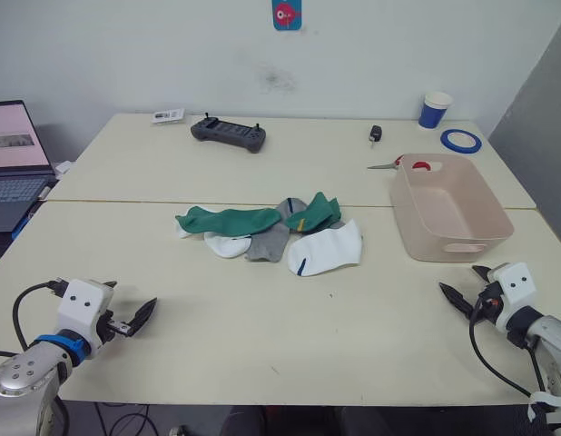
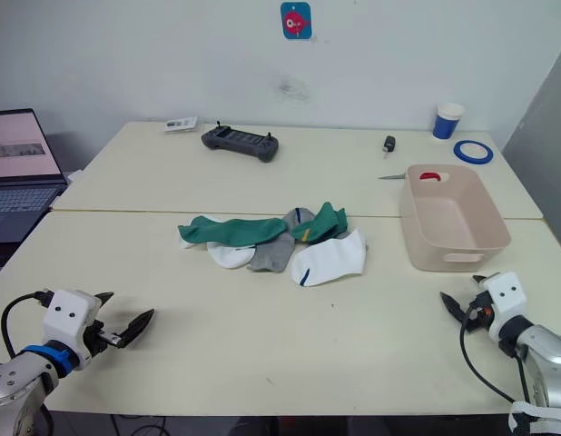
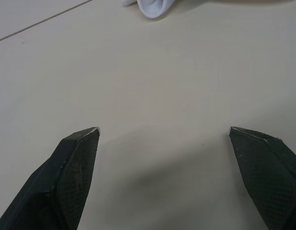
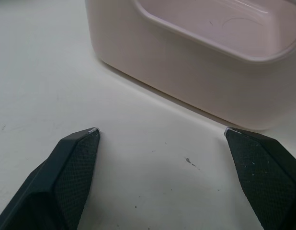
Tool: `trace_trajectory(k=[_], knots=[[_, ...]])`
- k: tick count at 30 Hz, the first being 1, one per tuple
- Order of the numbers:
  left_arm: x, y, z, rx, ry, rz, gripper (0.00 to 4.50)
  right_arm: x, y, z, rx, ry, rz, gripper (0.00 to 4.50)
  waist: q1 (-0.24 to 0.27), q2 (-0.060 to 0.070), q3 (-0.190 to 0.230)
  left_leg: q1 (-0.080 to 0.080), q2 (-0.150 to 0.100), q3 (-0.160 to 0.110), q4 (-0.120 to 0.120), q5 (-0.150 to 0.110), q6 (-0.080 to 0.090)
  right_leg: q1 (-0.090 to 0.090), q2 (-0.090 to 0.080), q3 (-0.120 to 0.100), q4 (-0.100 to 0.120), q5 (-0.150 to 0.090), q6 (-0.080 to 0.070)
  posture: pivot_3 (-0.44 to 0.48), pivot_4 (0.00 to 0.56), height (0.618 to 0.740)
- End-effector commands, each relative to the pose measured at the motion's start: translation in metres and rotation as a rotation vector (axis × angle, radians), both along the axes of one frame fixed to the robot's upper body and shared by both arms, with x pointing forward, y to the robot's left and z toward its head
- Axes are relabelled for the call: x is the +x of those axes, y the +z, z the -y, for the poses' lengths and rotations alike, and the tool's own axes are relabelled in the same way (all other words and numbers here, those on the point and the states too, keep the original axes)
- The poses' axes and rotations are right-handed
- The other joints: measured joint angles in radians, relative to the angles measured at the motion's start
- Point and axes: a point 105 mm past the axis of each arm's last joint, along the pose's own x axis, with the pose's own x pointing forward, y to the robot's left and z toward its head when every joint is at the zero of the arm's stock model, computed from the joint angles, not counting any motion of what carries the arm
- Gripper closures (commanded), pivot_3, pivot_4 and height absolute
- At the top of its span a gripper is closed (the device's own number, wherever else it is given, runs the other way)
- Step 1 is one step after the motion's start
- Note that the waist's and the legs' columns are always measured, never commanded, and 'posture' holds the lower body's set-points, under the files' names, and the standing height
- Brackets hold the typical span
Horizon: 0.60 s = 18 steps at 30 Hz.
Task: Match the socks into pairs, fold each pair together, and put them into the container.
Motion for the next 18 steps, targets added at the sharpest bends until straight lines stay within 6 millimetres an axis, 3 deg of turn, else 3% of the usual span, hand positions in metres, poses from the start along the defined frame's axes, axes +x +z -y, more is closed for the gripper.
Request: trace_trajectory(k=[1, 5, 10, 18], knots=[[-0.001, 0.008, -0.001, 0.014, -0.020, 0.021, 0.00, -0.002, 0.006, 0.006, -0.022, -0.009, 0.008, 0.02, 0.000, 0.000, 0.000, 0.000, 0.000, 0.000, 0.000, 0.000, 0.000, 0.000, 0.000, 0.000, 0.000, 0.000, 0.000, 0.000, 0.150, 0.740], [-0.004, 0.011, 0.001, -0.024, -0.058, 0.032, 0.00, -0.004, 0.007, 0.007, -0.015, -0.013, 0.010, 0.02, 0.000, 0.000, 0.000, 0.000, 0.000, 0.000, -0.001, 0.000, 0.000, 0.000, 0.000, 0.000, 0.000, 0.000, 0.000, 0.000, 0.150, 0.740], [-0.002, 0.029, -0.002, -0.061, -0.089, 0.114, 0.00, -0.006, 0.013, 0.004, -0.001, 0.024, 0.015, 0.02, 0.000, 0.000, 0.000, 0.000, 0.000, 0.000, -0.002, 0.000, 0.000, -0.001, 0.000, 0.000, 0.000, 0.000, 0.000, 0.000, 0.150, 0.740], [-0.006, 0.025, 0.006, -0.134, -0.150, 0.081, 0.00, -0.008, 0.016, 0.003, 0.021, 0.037, 0.022, 0.02, 0.000, 0.000, 0.000, 0.000, 0.000, 0.002, -0.002, 0.000, 0.000, -0.002, 0.000, 0.001, 0.000, 0.000, 0.000, 0.000, 0.150, 0.740]])
